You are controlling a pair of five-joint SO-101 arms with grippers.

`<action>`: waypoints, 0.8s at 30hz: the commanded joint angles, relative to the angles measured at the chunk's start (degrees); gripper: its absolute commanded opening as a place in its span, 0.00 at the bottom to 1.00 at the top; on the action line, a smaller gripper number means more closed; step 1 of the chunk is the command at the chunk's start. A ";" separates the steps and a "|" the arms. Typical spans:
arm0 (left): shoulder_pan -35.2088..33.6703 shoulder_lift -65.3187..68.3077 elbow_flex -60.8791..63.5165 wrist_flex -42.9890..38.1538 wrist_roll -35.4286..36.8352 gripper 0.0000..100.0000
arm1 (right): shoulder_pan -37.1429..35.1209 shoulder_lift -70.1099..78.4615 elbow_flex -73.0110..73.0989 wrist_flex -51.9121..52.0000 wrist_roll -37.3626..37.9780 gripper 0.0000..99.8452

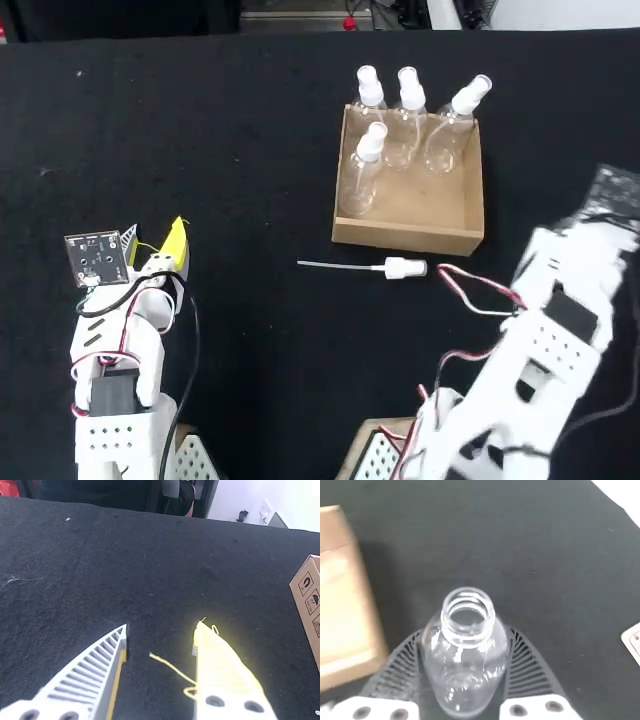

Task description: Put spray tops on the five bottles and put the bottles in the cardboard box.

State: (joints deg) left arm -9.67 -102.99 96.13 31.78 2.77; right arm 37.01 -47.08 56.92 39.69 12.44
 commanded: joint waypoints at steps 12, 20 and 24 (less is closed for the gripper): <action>5.05 -0.35 1.19 2.73 -6.86 0.21 | -15.65 -6.02 -13.58 37.19 19.78 0.01; 20.26 0.18 -1.19 10.46 -18.99 0.21 | -2.11 -6.02 -15.87 37.27 25.58 0.01; 20.26 1.23 -2.95 10.73 -20.22 0.21 | 2.20 -5.93 -15.69 37.27 27.78 0.01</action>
State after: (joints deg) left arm 9.93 -102.99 96.13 42.33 -15.96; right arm 35.87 -52.44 44.26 76.62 38.64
